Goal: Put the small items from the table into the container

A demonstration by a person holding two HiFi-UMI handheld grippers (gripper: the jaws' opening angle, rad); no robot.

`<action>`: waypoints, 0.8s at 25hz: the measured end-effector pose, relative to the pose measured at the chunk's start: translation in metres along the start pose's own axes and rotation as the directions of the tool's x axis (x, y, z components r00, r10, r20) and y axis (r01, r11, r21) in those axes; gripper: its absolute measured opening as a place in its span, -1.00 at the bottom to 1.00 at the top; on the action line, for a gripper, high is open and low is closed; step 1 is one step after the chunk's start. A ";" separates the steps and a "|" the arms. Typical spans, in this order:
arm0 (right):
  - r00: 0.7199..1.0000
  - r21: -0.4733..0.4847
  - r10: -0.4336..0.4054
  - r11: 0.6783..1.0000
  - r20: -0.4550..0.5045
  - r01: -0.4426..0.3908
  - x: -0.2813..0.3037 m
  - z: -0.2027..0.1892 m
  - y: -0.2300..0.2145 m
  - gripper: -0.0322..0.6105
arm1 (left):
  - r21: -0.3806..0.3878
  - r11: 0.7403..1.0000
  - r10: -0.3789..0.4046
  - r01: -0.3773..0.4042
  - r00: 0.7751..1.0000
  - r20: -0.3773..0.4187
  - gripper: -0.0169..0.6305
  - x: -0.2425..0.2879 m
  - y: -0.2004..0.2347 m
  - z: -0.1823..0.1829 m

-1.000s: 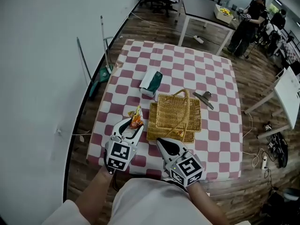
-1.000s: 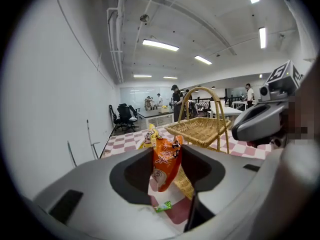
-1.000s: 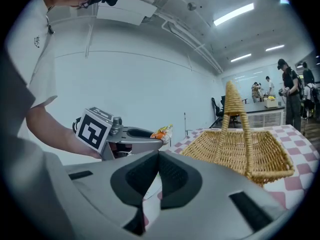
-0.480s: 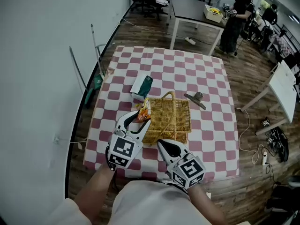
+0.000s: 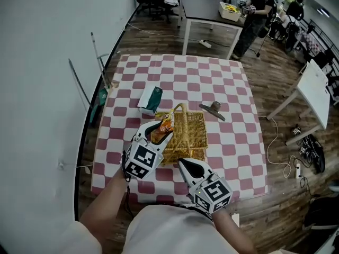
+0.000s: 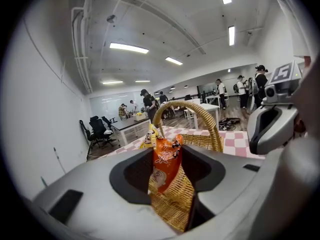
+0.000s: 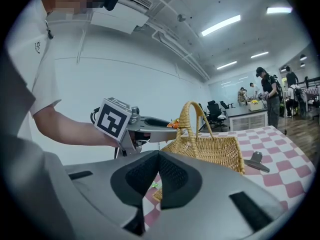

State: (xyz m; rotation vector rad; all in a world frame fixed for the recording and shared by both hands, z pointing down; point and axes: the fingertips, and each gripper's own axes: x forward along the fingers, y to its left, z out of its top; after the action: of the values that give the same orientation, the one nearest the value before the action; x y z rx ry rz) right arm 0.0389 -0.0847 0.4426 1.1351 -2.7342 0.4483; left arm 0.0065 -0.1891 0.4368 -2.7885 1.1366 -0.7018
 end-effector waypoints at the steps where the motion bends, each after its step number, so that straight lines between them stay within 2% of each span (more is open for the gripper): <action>1: 1.000 0.003 -0.006 1.000 0.000 0.006 -0.001 -0.001 -0.002 -0.88 | 0.009 1.000 -0.012 0.012 1.000 -0.011 -0.38 0.003 -0.001 -0.001; 5: 1.000 0.011 -0.029 1.000 -0.001 0.029 -0.005 -0.003 -0.007 -0.88 | 0.076 0.996 -0.051 0.055 0.997 -0.058 -0.38 0.015 -0.007 -0.008; 12: 0.999 0.022 -0.049 0.999 0.004 0.049 -0.005 -0.004 -0.011 -0.88 | 0.127 0.980 -0.141 0.152 0.986 -0.092 -0.38 0.031 -0.022 -0.009; 20: 0.997 0.034 -0.078 0.996 -0.002 0.078 -0.006 -0.007 -0.015 -0.88 | 0.207 0.956 -0.168 0.206 0.968 -0.186 -0.36 0.049 -0.022 -0.022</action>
State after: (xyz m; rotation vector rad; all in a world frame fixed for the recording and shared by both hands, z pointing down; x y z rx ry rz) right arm 0.0540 -0.0878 0.4509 1.2443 -2.6808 0.4869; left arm 0.0420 -0.2036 0.4808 -2.7061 0.7594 -1.0282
